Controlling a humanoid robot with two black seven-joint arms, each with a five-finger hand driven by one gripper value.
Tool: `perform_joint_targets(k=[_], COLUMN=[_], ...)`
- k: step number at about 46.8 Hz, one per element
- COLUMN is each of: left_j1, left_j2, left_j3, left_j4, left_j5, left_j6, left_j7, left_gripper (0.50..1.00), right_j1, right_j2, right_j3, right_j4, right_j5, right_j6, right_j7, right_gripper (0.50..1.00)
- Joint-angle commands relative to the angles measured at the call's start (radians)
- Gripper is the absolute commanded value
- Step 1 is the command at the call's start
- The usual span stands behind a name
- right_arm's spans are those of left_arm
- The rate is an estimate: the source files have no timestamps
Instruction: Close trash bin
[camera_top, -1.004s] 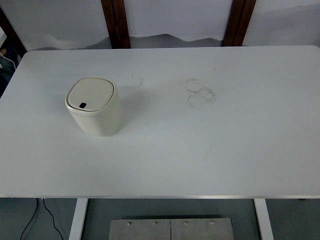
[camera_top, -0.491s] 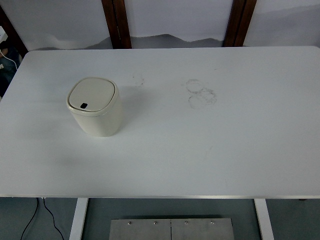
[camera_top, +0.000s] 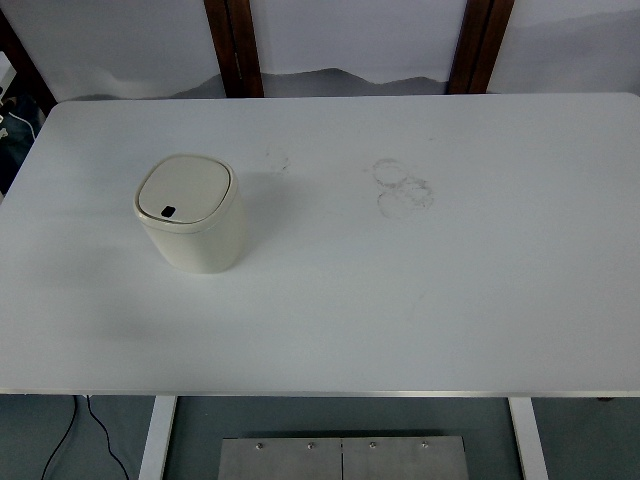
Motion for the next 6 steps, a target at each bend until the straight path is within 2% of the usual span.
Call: perform_joint_targets(k=[1,6], left_j1=[0.000,0.000], left_j2=[0.000,-0.002], left_j3=[0.000,0.000], left_j4=[0.000,0.000], left_j5=[0.000,0.002], left_j6=[0.000,0.001], left_j7=[0.000,0.000], left_gripper=[1.000,1.000], right_j1=[-0.001,-0.003], right_j2=[0.000,0.000], right_j3=[0.000,-0.001], right_j4=[0.000,0.000], right_j5=[0.000,0.000], right_j6=[0.000,0.000], right_j7=[0.000,0.002], right_gripper=[0.995,0.995])
